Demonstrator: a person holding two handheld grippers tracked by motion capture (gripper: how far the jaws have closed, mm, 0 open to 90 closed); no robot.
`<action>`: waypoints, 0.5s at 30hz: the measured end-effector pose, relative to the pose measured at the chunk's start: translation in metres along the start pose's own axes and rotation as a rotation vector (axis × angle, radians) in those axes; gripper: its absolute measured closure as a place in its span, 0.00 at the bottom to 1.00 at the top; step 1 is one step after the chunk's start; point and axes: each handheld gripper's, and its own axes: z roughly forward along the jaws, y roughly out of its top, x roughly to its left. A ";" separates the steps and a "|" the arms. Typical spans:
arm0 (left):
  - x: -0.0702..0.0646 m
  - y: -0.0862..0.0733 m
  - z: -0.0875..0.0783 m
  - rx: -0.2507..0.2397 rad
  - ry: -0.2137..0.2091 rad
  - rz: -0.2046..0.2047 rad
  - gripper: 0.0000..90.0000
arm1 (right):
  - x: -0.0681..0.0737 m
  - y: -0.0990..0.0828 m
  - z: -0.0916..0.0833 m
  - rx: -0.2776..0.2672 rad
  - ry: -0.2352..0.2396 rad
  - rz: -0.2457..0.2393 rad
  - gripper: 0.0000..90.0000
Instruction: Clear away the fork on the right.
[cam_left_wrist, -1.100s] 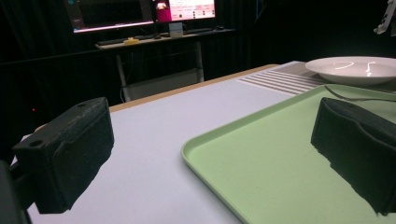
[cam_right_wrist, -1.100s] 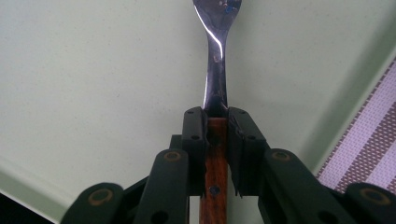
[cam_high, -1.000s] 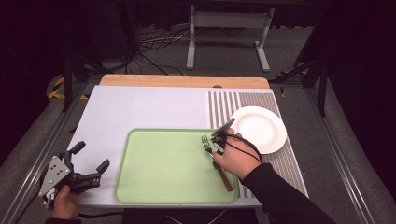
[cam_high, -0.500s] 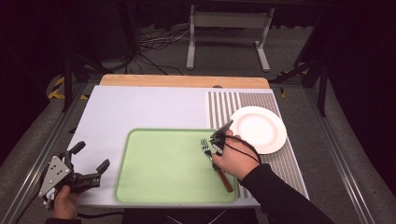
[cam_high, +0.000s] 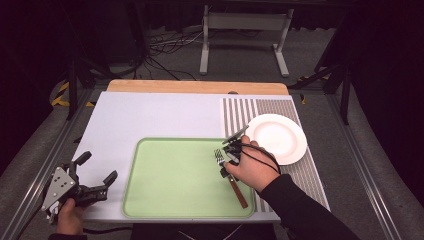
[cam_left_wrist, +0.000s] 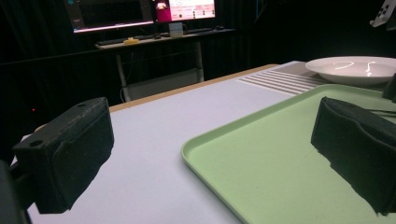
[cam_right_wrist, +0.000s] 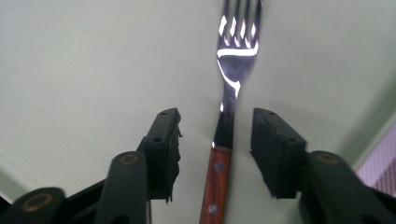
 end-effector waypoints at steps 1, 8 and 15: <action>0.000 0.000 0.000 0.000 0.000 0.001 0.00 | 0.002 0.000 0.000 -0.038 0.003 -0.037 0.47; 0.000 0.000 0.000 0.000 0.001 0.002 0.00 | 0.009 0.004 0.000 -0.212 0.038 -0.235 0.34; 0.000 0.000 0.000 -0.001 0.000 0.001 0.00 | 0.008 0.008 -0.006 -0.326 0.101 -0.375 0.62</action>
